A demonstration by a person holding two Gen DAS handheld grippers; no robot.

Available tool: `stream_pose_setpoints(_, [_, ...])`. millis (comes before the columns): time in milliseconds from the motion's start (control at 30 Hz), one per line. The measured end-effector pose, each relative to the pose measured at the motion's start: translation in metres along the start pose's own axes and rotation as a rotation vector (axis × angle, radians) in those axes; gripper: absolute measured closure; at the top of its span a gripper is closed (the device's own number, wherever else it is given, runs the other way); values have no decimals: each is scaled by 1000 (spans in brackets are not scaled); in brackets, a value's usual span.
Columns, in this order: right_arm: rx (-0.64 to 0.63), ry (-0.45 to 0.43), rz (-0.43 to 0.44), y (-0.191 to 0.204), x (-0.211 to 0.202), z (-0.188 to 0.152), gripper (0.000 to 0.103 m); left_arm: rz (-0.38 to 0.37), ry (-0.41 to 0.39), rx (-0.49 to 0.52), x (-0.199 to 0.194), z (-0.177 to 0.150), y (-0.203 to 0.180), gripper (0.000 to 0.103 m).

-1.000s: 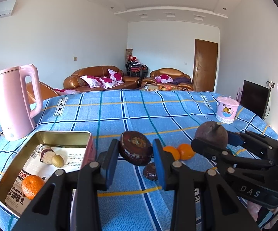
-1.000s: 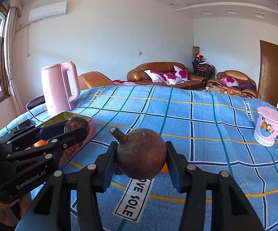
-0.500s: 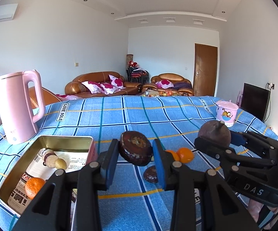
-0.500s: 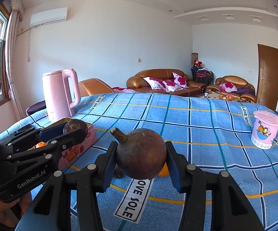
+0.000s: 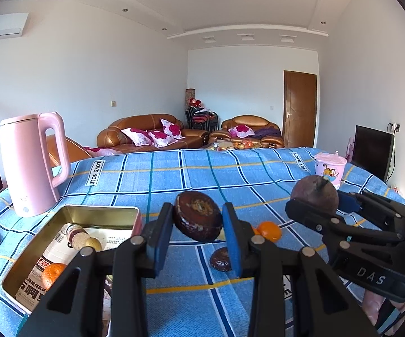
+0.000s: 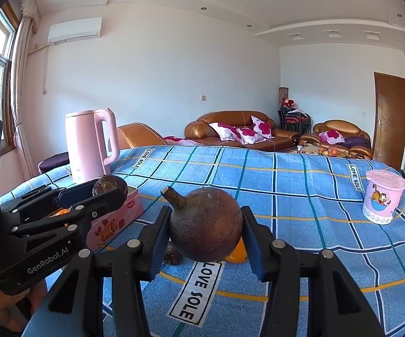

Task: Organize fruits
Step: 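Lift the cake with the left tool while the right tool lifts the fruit toward the tin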

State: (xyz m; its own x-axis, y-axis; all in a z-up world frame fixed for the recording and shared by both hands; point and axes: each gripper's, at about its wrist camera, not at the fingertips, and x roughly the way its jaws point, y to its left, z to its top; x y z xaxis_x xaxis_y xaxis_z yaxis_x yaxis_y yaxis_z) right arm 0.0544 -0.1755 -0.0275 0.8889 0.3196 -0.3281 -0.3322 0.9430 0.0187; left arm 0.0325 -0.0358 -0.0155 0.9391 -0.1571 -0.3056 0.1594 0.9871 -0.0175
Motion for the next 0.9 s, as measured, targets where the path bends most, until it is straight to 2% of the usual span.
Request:
stream_pose_setpoints(267, [-4, -23, -9, 1, -4, 0, 52, 20, -38, -1, -8, 1, 1, 66])
stream_pose_setpoints(633, [-23, -13, -15, 7, 0, 2, 52, 18, -34, -19, -8, 2, 10, 66])
stream_pose_setpoints(900, [-44, -7, 29, 24, 7, 17, 52, 56, -15, -44, -11, 4, 32, 66])
